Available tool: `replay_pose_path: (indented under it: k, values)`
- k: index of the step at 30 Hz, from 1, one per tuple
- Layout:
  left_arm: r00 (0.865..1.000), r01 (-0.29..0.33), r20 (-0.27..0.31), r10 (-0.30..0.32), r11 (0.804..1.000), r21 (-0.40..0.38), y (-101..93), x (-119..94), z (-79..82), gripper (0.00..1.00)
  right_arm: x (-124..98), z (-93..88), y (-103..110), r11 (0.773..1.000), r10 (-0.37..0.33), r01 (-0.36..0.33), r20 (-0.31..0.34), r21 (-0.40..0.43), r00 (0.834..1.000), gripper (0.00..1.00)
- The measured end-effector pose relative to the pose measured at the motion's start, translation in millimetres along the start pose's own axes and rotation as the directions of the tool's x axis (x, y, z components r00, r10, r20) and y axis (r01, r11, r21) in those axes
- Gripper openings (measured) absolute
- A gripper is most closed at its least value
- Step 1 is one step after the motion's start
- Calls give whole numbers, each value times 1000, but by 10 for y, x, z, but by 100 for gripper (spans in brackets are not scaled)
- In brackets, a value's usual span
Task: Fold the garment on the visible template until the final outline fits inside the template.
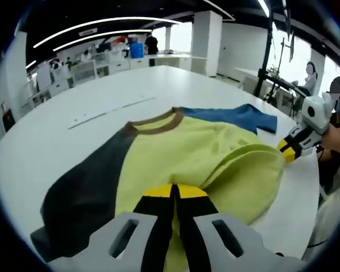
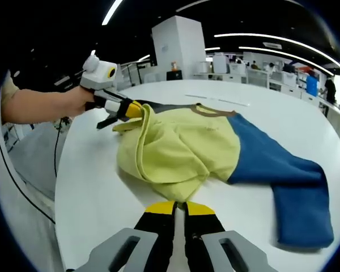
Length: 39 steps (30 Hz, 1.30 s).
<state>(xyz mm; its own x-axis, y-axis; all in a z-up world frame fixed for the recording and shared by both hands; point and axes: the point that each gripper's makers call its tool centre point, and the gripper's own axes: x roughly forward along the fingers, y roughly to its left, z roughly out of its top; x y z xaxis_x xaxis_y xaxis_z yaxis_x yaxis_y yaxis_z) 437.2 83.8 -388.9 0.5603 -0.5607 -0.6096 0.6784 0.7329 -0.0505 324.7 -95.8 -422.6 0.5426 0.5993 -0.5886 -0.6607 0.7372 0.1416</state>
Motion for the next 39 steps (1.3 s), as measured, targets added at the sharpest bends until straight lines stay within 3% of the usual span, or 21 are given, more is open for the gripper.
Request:
replay_pose_path:
  k: [7, 21, 26, 39]
  values:
    - [1000, 15, 22, -14, 999, -44, -29, -30, 56, 7, -13, 43, 3, 1000, 2, -2, 16, -3, 1000, 2]
    - [998, 36, 58, -32, 997, -70, -143, -242, -128, 13, 0, 50, -20, 1000, 5, -5, 20, 0, 1000, 2]
    - [999, 33, 24, -32, 999, -33, -167, -198, -227, 14, 4, 53, -20, 1000, 7, -7, 21, 1, 1000, 2]
    - [1000, 14, -11, -14, 1000, -13, -131, -118, -278, 9, -15, 39, -5, 1000, 10, -11, 19, 4, 1000, 2]
